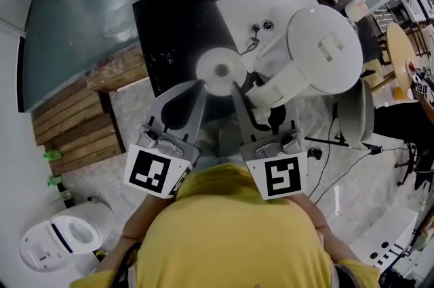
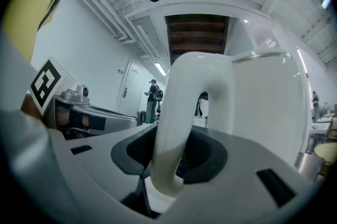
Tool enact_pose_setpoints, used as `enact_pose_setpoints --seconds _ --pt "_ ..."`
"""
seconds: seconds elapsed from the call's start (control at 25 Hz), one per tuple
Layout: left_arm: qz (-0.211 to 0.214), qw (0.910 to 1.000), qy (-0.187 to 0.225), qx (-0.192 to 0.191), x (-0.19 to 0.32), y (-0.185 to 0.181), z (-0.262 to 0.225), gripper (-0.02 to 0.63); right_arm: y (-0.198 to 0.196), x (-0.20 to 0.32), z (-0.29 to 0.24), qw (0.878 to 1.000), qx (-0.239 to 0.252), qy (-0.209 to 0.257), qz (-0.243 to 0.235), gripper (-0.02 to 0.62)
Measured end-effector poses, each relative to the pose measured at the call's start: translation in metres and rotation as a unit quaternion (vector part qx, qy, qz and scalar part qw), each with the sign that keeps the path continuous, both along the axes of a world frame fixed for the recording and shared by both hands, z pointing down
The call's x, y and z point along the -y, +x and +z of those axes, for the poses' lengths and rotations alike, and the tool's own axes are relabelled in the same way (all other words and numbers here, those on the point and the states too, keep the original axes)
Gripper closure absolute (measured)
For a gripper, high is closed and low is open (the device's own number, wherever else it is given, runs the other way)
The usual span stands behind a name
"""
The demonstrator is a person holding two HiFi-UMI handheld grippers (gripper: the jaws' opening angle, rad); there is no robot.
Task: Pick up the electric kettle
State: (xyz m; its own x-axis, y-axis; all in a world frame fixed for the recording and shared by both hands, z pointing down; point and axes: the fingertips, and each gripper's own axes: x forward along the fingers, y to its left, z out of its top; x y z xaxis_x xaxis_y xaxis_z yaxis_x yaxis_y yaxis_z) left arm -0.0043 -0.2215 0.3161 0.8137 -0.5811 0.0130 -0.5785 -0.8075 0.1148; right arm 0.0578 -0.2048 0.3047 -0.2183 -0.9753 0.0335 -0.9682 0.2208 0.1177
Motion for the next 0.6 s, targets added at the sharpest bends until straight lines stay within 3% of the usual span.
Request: enact_pose_setpoints --seconds 0.6 --pt "0.037 0.9993 0.005 0.002 -0.014 0.023 -0.001 0.598 0.044 -0.021 0.001 0.997 0.004 -0.006 0.075 0.454"
